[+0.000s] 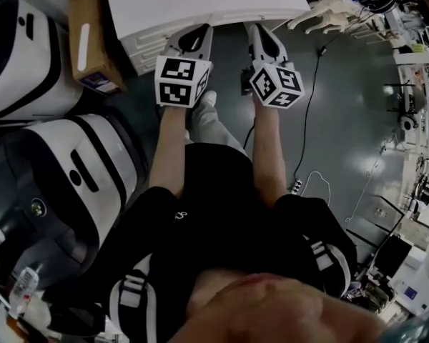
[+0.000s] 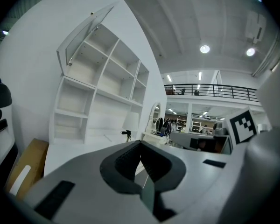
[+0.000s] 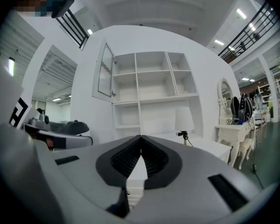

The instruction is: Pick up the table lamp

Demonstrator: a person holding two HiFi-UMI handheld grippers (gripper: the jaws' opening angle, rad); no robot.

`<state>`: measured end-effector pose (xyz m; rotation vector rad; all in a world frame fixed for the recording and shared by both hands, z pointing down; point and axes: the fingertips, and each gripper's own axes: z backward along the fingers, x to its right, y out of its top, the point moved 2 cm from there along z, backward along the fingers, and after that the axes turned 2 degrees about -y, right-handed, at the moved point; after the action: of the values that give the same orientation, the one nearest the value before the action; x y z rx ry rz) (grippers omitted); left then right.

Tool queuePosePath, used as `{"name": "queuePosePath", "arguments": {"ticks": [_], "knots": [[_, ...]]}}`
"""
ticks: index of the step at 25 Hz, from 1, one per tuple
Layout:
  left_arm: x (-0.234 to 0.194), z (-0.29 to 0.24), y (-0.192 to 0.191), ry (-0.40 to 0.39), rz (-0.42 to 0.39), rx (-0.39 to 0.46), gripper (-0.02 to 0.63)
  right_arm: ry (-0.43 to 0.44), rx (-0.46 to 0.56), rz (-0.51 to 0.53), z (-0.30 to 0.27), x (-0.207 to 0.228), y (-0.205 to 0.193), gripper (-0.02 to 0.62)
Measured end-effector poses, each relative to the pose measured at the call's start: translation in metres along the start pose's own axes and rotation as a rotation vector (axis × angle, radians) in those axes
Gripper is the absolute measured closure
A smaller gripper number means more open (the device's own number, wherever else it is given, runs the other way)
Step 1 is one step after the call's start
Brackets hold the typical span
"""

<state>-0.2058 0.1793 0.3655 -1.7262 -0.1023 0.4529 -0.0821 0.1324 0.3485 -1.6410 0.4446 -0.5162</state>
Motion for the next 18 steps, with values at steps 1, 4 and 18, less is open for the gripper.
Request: {"name": "queuePosePath", "arguments": {"ticks": [1, 4, 18], "knots": [[-0.004, -0.002, 0.0, 0.008, 0.0, -0.002, 0.597, -0.004, -0.003, -0.005, -0.002, 0.003, -0.002, 0.577], [-0.015, -0.011, -0.002, 0.029, 0.006, -0.01, 0.597, -0.017, -0.01, -0.017, -0.008, 0.016, -0.007, 0.577], [-0.004, -0.14, -0.008, -0.034, 0.003, -0.064, 0.597, -0.096, -0.042, -0.085, -0.059, 0.127, -0.017, 0.577]]}}
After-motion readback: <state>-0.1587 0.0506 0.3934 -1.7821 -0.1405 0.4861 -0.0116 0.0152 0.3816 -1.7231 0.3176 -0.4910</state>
